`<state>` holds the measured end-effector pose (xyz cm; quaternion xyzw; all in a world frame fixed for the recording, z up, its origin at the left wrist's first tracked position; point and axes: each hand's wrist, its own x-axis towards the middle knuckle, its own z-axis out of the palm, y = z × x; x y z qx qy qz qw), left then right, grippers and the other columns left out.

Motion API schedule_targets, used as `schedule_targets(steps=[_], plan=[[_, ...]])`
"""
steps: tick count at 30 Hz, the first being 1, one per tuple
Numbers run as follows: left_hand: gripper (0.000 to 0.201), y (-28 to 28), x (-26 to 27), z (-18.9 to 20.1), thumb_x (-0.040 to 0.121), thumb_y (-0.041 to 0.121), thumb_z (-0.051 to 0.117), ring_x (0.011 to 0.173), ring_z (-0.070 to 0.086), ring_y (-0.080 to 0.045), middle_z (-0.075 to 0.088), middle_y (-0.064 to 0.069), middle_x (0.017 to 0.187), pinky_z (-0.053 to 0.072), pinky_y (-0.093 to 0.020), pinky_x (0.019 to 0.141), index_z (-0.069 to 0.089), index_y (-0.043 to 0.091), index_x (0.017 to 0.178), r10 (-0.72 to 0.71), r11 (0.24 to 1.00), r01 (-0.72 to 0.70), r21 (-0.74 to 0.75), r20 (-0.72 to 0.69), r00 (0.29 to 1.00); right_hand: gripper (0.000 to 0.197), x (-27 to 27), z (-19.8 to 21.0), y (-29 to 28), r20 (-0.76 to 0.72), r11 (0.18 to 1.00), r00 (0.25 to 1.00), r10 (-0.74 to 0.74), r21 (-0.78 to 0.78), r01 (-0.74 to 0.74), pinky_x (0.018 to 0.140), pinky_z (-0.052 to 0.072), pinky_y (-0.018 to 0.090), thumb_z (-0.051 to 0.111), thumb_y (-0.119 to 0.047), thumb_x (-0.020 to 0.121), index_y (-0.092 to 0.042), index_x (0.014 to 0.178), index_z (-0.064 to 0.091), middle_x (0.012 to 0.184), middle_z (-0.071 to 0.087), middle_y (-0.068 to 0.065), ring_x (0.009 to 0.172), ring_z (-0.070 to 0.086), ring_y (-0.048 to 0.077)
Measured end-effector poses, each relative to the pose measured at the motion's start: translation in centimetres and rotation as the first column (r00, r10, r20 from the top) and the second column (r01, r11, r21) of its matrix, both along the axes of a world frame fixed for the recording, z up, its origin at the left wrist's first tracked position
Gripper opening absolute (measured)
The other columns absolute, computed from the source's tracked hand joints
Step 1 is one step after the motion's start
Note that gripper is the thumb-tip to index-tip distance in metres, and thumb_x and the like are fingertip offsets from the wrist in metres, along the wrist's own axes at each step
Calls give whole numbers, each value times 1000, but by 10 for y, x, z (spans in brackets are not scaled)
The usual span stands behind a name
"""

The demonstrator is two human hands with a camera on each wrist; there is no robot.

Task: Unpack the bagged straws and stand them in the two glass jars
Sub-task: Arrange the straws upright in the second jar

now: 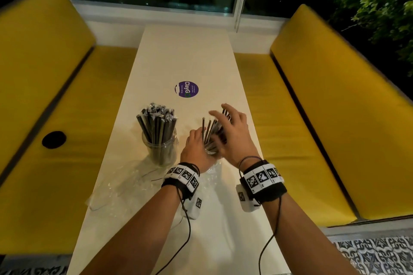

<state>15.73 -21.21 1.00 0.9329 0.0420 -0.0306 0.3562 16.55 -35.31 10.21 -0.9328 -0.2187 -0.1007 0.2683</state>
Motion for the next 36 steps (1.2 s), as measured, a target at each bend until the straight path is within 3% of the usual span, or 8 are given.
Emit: schedule_targets(steps=[3,8,13,18,24,28,32,36], plan=[[91,1,-6,17,65,64,84,121,52,-19,48,3,130,54,-44,99,48,26,140,29,999,-28,-30,18,999,50,10,-3,-5,83,954,992,-96,292,68,115,45,38,67,-7,96,-21,143,56,150,47,6,136,46,25],[90,-2,-8,23,71,50,89,125,54,-24,49,0,131,54,-49,102,45,22,145,63,992,-63,-105,-8,998,70,10,-6,1,32,989,989,-144,35,143,117,35,57,48,-51,95,-31,160,30,167,32,0,148,31,29],[116,-2,-6,15,59,59,90,141,51,-24,47,0,154,49,-53,114,26,33,152,114,970,-124,-212,-59,992,96,25,6,22,44,992,996,-83,101,79,107,42,47,62,-79,81,-44,162,24,171,21,0,146,36,32],[102,-1,-3,17,70,55,90,130,55,-23,44,1,142,56,-49,103,37,20,150,91,989,-98,-110,-65,994,22,39,-3,36,71,975,997,-27,222,11,90,58,42,70,-29,97,-21,117,66,118,66,-2,105,60,19],[108,1,-4,14,70,59,90,140,48,-20,41,3,151,52,-47,109,35,24,156,86,987,-91,-134,-45,995,34,31,0,18,23,776,959,-284,592,216,98,50,14,59,-9,101,-21,133,64,121,70,-2,108,65,1],[108,2,-5,13,70,60,91,141,47,-19,41,4,152,52,-48,109,35,25,156,82,987,-86,-138,-38,996,30,31,-16,12,7,867,954,-299,419,269,106,51,44,52,-14,102,-15,125,72,127,70,2,118,62,20],[109,2,-5,15,70,59,90,142,46,-18,40,5,153,52,-47,108,33,27,157,81,987,-86,-134,-46,996,24,29,-9,13,183,916,913,-365,248,317,98,38,36,62,-34,98,-19,107,79,124,63,3,115,47,25],[110,2,-7,17,71,61,89,143,45,-18,40,5,155,52,-46,108,32,26,158,82,988,-88,-124,-50,995,30,34,-9,10,208,926,907,-367,173,335,104,36,36,69,-42,93,-28,120,73,143,51,5,129,40,27]])
